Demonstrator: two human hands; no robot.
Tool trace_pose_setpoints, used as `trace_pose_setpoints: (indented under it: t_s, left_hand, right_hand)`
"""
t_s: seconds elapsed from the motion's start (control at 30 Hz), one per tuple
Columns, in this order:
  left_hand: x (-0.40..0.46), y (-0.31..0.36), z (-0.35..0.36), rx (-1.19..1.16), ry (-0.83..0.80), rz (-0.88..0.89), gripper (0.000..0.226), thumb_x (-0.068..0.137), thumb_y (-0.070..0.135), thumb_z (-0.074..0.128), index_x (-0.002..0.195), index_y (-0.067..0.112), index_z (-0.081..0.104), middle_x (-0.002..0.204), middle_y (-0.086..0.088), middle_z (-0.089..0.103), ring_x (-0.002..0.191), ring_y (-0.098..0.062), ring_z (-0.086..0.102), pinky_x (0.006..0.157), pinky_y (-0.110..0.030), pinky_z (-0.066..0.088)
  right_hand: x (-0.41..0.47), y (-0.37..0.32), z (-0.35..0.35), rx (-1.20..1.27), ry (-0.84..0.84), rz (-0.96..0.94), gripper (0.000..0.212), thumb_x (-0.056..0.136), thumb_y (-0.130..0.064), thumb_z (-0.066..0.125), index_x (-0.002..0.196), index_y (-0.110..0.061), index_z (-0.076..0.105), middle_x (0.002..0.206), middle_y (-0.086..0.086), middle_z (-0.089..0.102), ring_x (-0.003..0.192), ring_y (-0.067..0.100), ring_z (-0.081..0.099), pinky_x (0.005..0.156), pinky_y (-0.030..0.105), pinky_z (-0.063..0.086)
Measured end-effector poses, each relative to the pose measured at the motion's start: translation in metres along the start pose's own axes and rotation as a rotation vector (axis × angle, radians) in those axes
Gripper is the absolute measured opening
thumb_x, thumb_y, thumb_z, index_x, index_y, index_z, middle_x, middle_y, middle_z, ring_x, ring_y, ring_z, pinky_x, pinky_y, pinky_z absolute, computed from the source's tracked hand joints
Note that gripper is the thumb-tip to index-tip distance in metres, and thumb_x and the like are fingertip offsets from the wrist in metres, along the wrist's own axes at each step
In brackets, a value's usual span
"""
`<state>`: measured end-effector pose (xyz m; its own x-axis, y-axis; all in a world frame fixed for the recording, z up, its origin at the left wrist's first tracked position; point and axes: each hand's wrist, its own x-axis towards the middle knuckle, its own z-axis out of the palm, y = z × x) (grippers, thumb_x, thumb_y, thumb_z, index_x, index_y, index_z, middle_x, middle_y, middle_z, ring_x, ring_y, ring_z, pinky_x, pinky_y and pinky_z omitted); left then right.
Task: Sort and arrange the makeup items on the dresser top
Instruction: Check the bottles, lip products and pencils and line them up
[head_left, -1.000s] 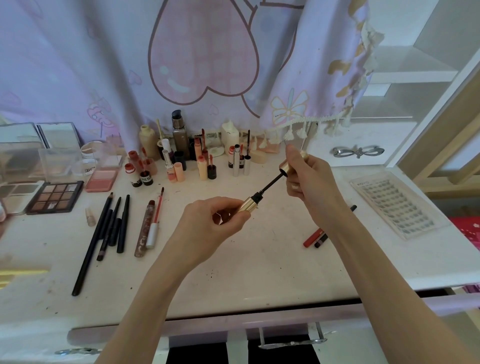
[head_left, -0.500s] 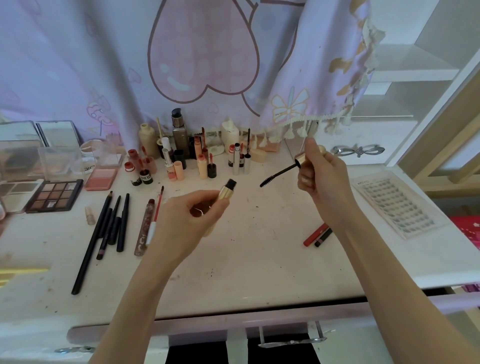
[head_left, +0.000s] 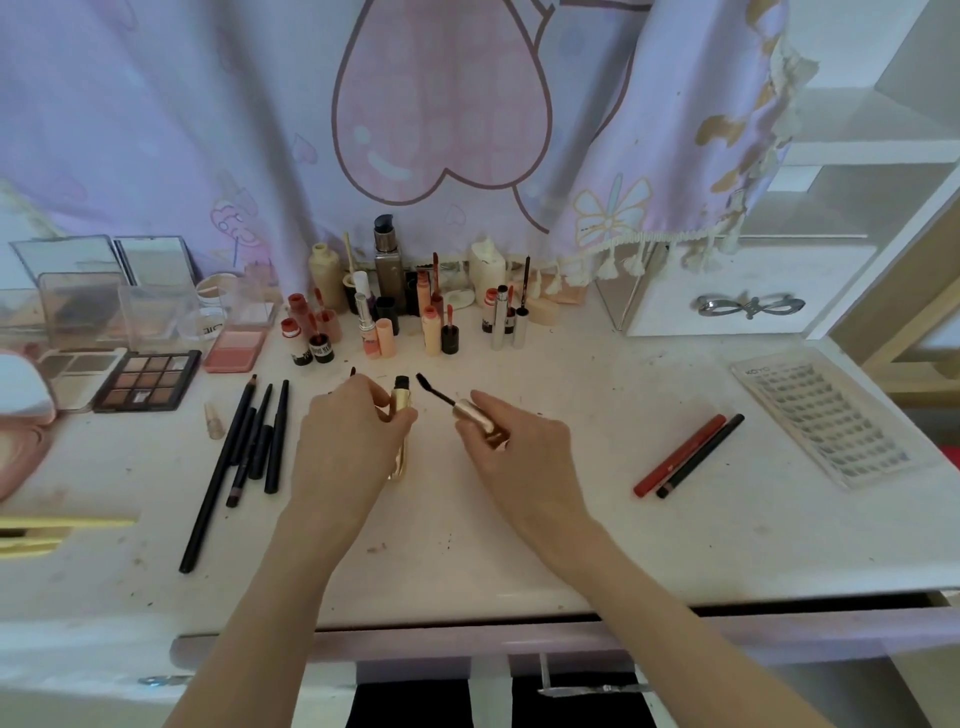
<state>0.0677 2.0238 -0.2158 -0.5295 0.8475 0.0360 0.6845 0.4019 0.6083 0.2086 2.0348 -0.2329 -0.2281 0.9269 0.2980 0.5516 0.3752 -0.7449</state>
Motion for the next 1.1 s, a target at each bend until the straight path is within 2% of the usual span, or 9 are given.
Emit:
trace_pose_setpoints:
  t_s: [0.1,0.17,0.23,0.37,0.47,0.57,0.67,0.87,1.1]
  left_hand:
    - [0.003,-0.001,0.006,0.084,0.0,0.009,0.028,0.083,0.033,0.064,0.098,0.01,0.059,0.095,-0.009,0.064,0.085,-0.023,0.058,0.068,-0.031,0.044]
    - [0.005,-0.002,0.008,0.119,0.003,0.015,0.027,0.084,0.033,0.063,0.097,0.01,0.06,0.096,-0.009,0.063,0.086,-0.025,0.058,0.068,-0.032,0.045]
    - [0.006,-0.003,0.008,0.138,0.003,0.017,0.027,0.084,0.034,0.062,0.097,0.01,0.061,0.097,-0.009,0.064,0.087,-0.026,0.058,0.068,-0.032,0.045]
    - [0.008,-0.004,0.008,0.109,0.005,0.021,0.027,0.084,0.033,0.063,0.096,0.01,0.061,0.095,-0.01,0.064,0.086,-0.026,0.058,0.068,-0.033,0.045]
    - [0.008,-0.005,0.008,0.077,0.008,0.021,0.027,0.084,0.033,0.064,0.097,0.011,0.06,0.095,-0.01,0.064,0.088,-0.025,0.058,0.071,-0.034,0.047]
    - [0.006,-0.007,0.008,0.044,0.012,0.024,0.026,0.084,0.031,0.064,0.098,0.01,0.059,0.095,-0.01,0.063,0.091,-0.026,0.057,0.074,-0.037,0.048]
    - [0.004,-0.009,0.007,0.026,0.018,0.026,0.023,0.084,0.028,0.063,0.097,0.009,0.059,0.094,-0.011,0.063,0.09,-0.027,0.057,0.074,-0.038,0.048]
    - [0.002,-0.011,0.005,0.024,0.004,0.064,0.021,0.085,0.025,0.062,0.1,0.009,0.064,0.097,-0.011,0.065,0.094,-0.027,0.058,0.081,-0.042,0.049]
    - [-0.002,-0.009,-0.003,-0.011,-0.071,0.102,0.017,0.087,0.008,0.055,0.096,0.001,0.068,0.096,-0.016,0.068,0.093,-0.031,0.06,0.085,-0.044,0.048]
  right_hand:
    - [-0.002,-0.003,0.018,-0.123,-0.024,-0.011,0.028,0.094,-0.028,0.053,0.117,-0.013,0.052,0.09,0.006,0.067,0.076,0.02,0.06,0.07,0.026,0.044]
    - [-0.002,-0.005,0.026,-0.143,0.003,-0.042,0.021,0.093,-0.027,0.053,0.106,-0.01,0.051,0.082,0.006,0.062,0.069,0.021,0.053,0.057,0.023,0.037]
    - [-0.002,-0.006,0.031,-0.158,-0.001,-0.058,0.019,0.093,-0.025,0.053,0.103,-0.009,0.05,0.078,0.004,0.056,0.069,0.018,0.045,0.053,0.022,0.029]
    - [-0.004,-0.002,0.031,-0.158,-0.082,-0.048,0.022,0.095,-0.026,0.049,0.11,-0.01,0.05,0.087,-0.002,0.044,0.081,0.015,0.039,0.067,0.021,0.028]
    - [-0.004,0.002,0.031,-0.133,-0.122,-0.077,0.023,0.094,-0.021,0.051,0.113,-0.008,0.054,0.1,0.005,0.056,0.093,0.021,0.048,0.074,0.021,0.031]
    - [-0.006,0.009,0.035,-0.117,-0.112,-0.13,0.026,0.09,-0.021,0.049,0.106,-0.005,0.062,0.095,0.008,0.063,0.087,0.025,0.055,0.076,0.018,0.033]
    - [-0.011,0.013,0.038,-0.085,-0.115,-0.174,0.04,0.083,-0.025,0.039,0.104,-0.004,0.066,0.094,0.008,0.065,0.083,0.025,0.059,0.08,0.018,0.036]
    - [-0.011,0.01,0.035,-0.097,-0.207,-0.216,0.049,0.084,-0.03,0.037,0.113,-0.002,0.065,0.112,0.009,0.066,0.101,0.022,0.06,0.092,0.011,0.03]
    - [-0.008,0.008,0.034,-0.153,-0.257,-0.256,0.044,0.085,-0.036,0.039,0.103,-0.008,0.068,0.111,0.006,0.068,0.097,0.025,0.062,0.081,0.032,0.045]
